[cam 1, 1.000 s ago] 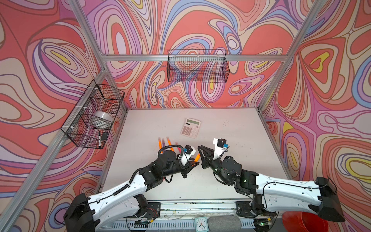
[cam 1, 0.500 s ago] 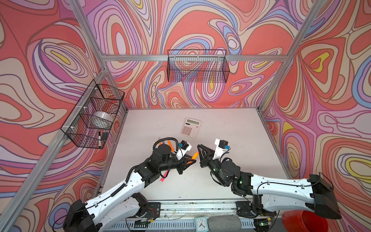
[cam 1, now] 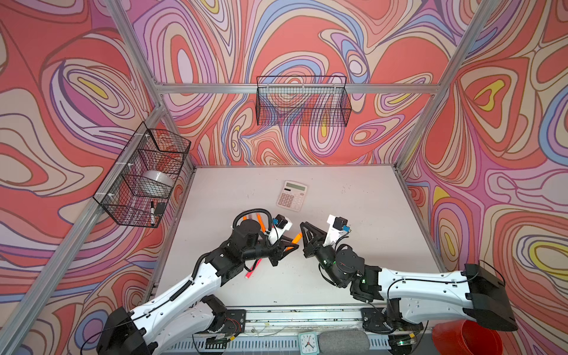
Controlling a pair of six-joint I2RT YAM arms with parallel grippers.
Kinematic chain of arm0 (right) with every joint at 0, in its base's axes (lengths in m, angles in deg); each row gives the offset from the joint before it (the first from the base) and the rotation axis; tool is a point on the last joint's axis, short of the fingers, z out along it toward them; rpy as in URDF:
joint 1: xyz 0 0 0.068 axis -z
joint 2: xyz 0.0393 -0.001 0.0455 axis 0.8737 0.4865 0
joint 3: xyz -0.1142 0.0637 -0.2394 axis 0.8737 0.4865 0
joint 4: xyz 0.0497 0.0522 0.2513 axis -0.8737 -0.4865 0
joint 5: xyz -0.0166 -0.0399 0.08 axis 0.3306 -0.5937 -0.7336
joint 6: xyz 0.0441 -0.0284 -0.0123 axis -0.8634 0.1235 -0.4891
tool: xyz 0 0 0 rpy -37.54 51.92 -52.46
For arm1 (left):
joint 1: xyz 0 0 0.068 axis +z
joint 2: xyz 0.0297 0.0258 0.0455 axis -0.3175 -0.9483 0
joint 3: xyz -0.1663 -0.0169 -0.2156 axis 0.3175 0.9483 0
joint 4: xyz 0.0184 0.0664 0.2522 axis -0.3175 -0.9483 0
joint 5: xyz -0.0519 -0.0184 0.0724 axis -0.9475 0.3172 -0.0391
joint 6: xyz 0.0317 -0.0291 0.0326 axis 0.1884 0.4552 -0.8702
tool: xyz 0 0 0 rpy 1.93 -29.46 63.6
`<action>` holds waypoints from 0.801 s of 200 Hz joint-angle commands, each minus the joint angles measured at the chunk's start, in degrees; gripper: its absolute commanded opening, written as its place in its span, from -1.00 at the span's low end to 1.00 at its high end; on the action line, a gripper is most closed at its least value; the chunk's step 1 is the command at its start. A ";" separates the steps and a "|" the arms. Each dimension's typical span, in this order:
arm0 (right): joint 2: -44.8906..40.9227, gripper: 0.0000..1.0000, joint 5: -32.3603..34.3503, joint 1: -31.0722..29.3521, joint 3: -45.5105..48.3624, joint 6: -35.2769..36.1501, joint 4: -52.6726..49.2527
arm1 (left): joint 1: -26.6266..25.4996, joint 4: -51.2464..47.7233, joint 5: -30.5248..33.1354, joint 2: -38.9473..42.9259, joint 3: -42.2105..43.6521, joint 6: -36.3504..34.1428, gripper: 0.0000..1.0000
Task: Insert the pens into the pen caps
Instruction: 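Open the right gripper and withdraw it while the left gripper tilts the capped marker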
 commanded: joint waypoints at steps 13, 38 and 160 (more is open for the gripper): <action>2.02 -1.00 -21.51 -8.49 7.16 0.13 -9.83 | 9.82 30.61 21.13 0.76 -9.44 13.78 -1.00; 4.07 -1.00 -25.80 -8.83 8.27 1.98 -3.63 | 10.24 31.86 18.92 1.11 -9.19 14.76 -1.00; -4.21 -1.00 -14.23 -9.30 2.62 3.48 -16.01 | 10.14 30.52 17.84 5.65 5.54 14.22 -1.00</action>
